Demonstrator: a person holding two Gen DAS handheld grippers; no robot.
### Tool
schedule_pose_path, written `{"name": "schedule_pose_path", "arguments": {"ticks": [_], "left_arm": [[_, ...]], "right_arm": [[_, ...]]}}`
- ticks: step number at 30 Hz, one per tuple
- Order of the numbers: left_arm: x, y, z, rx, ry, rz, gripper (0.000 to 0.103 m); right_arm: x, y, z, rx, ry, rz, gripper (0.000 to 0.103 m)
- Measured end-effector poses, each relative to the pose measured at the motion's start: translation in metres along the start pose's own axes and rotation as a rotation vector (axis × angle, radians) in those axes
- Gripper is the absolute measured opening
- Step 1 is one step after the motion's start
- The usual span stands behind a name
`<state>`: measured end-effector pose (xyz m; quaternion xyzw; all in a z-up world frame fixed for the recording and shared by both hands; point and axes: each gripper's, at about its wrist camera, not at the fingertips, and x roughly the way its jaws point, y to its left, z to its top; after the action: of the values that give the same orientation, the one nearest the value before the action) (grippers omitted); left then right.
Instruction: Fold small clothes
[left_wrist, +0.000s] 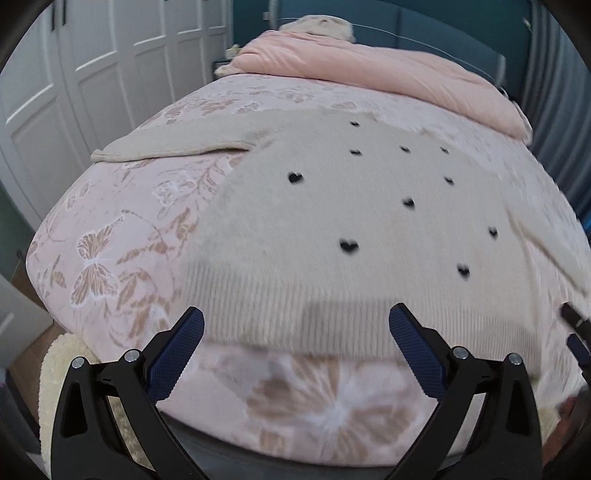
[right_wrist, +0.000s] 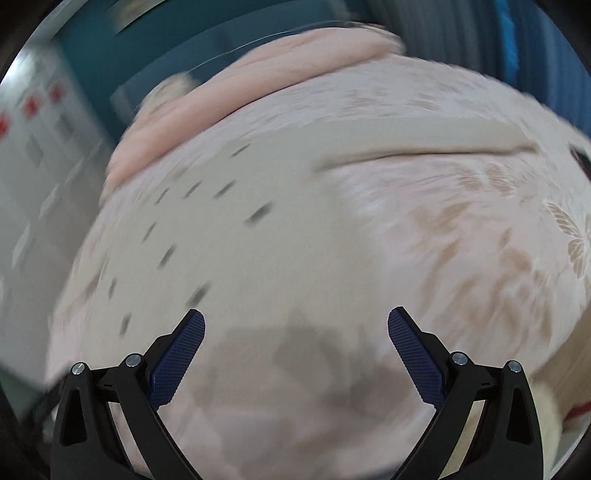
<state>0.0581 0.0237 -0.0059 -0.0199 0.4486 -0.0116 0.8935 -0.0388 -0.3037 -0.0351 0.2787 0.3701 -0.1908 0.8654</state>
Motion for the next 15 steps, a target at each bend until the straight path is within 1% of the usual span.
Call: {"name": "schedule_pose_path", "arguments": {"ticks": [1, 3, 4, 5, 8, 11, 13, 14, 15], "left_arm": [[0.002, 0.001, 0.004, -0.010, -0.005, 0.012, 0.098], [0.006, 0.002, 0.012, -0.016, -0.011, 0.041, 0.098], [0.008, 0.002, 0.014, -0.015, -0.009, 0.049, 0.098], [0.011, 0.000, 0.016, -0.014, -0.004, 0.055, 0.098], [0.019, -0.003, 0.015, -0.013, 0.008, 0.064, 0.098], [0.025, -0.007, 0.012, 0.001, 0.017, 0.062, 0.098], [0.030, -0.009, 0.011, 0.017, 0.026, 0.069, 0.098], [0.031, -0.009, 0.010, 0.021, 0.032, 0.069, 0.098], [0.034, -0.009, 0.010, 0.022, 0.042, 0.068, 0.098]], "right_arm": [[0.005, -0.019, 0.017, 0.050, -0.011, -0.007, 0.098], [0.021, -0.079, 0.061, 0.181, -0.032, -0.032, 0.096], [0.028, -0.104, 0.078, 0.239, -0.041, -0.052, 0.094], [0.037, -0.142, 0.102, 0.329, -0.055, -0.073, 0.088], [0.055, -0.205, 0.141, 0.480, -0.075, -0.093, 0.083], [0.071, -0.249, 0.168, 0.568, -0.090, -0.093, 0.081], [0.080, -0.266, 0.176, 0.625, -0.102, -0.067, 0.081], [0.087, -0.277, 0.179, 0.677, -0.103, -0.039, 0.080], [0.089, -0.285, 0.180, 0.710, -0.107, -0.022, 0.074]]}}
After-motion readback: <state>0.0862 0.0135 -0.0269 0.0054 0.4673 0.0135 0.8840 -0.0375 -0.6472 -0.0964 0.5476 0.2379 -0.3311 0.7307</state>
